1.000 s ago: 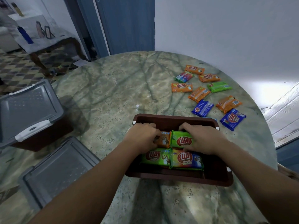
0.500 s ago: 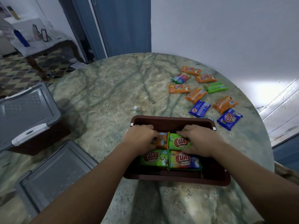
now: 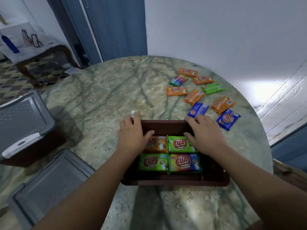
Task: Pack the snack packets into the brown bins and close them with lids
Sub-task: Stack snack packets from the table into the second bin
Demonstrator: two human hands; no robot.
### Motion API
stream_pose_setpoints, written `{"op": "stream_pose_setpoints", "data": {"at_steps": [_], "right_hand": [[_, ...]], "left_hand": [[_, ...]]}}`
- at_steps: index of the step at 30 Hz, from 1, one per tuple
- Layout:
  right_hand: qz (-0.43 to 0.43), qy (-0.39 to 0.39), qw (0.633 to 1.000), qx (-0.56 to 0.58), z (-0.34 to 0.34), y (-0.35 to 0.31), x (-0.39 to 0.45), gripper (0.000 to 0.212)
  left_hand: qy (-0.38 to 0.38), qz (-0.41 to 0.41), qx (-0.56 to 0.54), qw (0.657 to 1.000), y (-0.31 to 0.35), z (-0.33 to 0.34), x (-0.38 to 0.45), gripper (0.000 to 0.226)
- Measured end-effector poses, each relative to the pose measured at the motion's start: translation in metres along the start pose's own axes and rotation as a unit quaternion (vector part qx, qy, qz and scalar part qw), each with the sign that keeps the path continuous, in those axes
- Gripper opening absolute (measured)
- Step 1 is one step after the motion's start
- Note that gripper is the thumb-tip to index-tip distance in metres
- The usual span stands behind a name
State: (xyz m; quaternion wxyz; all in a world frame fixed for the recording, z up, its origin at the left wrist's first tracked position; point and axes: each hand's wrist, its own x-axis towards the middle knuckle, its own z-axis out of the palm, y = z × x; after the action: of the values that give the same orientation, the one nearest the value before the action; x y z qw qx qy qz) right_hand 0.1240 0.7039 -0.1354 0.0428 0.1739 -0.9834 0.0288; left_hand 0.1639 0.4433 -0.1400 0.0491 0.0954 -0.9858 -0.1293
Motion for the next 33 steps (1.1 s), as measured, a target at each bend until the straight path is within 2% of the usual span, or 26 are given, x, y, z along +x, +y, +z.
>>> {"op": "stream_pose_setpoints", "data": {"at_steps": [2, 5, 18, 26, 30, 33], "right_hand": [[0.017, -0.007, 1.000, 0.012, -0.002, 0.001, 0.001, 0.045], [0.041, -0.014, 0.999, 0.013, -0.005, 0.006, -0.006, 0.039], [0.143, -0.023, 0.989, 0.008, -0.014, 0.085, -0.069, 0.043], [0.157, -0.024, 0.987, 0.008, -0.018, 0.086, -0.078, 0.038], [0.168, -0.028, 0.983, 0.066, -0.024, 0.088, -0.075, 0.039], [0.195, -0.068, 0.969, 0.135, -0.036, 0.096, -0.059, 0.055]], "left_hand": [[-0.047, -0.006, -0.041, 0.998, 0.003, -0.001, 0.007, 0.055], [-0.058, 0.003, -0.044, 0.997, 0.013, -0.001, 0.013, 0.041], [-0.094, 0.097, -0.015, 0.991, 0.110, 0.017, 0.005, 0.050], [-0.094, 0.109, 0.018, 0.989, 0.118, 0.022, 0.007, 0.051], [-0.072, 0.093, 0.009, 0.993, 0.130, 0.014, 0.012, 0.053], [-0.031, 0.158, -0.010, 0.987, 0.153, 0.010, 0.025, 0.041]]}}
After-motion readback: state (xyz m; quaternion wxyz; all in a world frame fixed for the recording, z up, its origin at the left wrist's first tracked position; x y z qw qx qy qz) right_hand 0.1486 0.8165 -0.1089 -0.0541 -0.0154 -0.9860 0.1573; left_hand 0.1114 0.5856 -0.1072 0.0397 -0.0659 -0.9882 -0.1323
